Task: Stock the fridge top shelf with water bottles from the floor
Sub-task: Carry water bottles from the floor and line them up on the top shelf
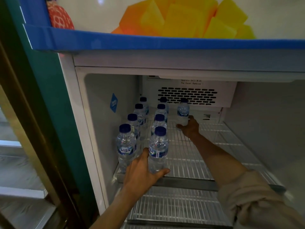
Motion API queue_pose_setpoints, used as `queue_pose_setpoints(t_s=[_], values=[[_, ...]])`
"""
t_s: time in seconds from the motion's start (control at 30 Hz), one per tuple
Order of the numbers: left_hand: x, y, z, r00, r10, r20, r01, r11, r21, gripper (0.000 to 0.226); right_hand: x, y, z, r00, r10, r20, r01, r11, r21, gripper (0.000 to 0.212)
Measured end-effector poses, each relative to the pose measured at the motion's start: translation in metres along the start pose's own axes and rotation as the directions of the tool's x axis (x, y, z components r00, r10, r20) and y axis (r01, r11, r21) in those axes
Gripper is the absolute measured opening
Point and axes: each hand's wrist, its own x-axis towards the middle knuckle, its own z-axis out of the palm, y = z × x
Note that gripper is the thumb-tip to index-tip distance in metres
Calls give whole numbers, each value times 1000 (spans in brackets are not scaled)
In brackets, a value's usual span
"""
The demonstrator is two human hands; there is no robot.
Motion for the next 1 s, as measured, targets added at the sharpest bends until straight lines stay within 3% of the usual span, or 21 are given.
queue_pose_setpoints(t_s=[0.13,0.4,0.73,1.0], values=[[-1,0,0,1000,3,-10,-4,1000,-16,81,-4,-2,9,1000,-17,-4,18,999,34,70],[-1,1,0,1000,-3,7,3,1000,-14,79,4,-1,16,999,17,28,-15,997,-79,86],[-2,-1,-1,1000,0,10,0,999,-34,80,-18,-19,22,998,19,-66,-28,989,-144,76],[-2,-2,-1,1000,4,14,-3,1000,-31,79,-17,-20,20,995,42,-86,-56,984,-169,80]])
